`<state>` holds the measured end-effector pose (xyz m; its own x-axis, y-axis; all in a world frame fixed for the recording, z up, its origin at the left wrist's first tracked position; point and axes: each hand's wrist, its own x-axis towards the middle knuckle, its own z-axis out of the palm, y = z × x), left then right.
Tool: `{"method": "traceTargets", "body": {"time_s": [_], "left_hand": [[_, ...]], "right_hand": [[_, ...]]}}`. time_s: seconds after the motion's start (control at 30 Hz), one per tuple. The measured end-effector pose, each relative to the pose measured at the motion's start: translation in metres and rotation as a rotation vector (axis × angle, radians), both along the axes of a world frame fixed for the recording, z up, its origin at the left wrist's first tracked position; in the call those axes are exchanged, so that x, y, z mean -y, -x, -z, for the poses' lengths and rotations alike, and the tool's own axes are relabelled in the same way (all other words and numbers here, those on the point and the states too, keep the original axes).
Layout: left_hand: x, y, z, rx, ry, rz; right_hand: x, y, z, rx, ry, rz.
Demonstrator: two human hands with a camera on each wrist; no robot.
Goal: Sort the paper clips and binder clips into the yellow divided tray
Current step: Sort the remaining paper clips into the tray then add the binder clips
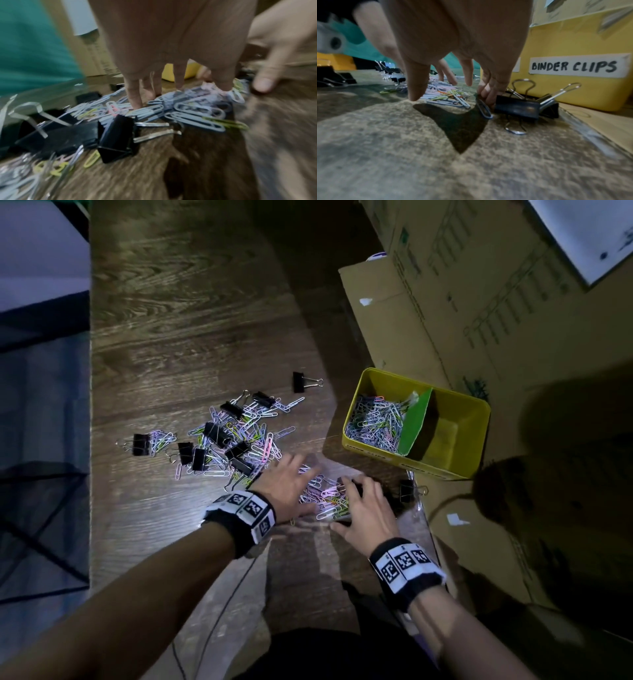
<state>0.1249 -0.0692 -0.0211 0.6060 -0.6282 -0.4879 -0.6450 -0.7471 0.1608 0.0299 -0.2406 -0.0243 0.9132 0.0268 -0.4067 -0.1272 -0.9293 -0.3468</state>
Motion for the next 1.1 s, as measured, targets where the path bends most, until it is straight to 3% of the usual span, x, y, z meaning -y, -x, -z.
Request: {"method": "traceTargets", "body": {"time_s": [0.07,0.27,0.43,0.7,0.93,1.1], "left_hand": [[0.002,0.011,0.004,-0.008,-0.009,0.038],[0.003,0.03,0.001,-0.065,0.065,-0.064],[-0.005,0.026,-0.004,-0.174,0.308,-0.204],[-0.017,0.011,-0.013,-0.227,0.386,-0.466],[-0.035,-0.003,-0.018,-0.541,0.705,-0.868],[-0.034,-0.017,-0.051,-0.71,0.913,-0.937]], "right_hand": [[-0.003,-0.002,-0.001,-0.014,-0.007,0.012],[-0.018,-0.013,-0.005,-0.06,-0.045,-0.045],[-0.015,-0.016,-0.006,-0.041,-0.096,-0.041],[-0.004,-0.015,-0.01,0.028,-0.252,0.153],[0.013,-0.009,-0.023,0.134,-0.459,0.332],[0.024,-0.014,-0.054,0.283,-0.581,0.484]]}}
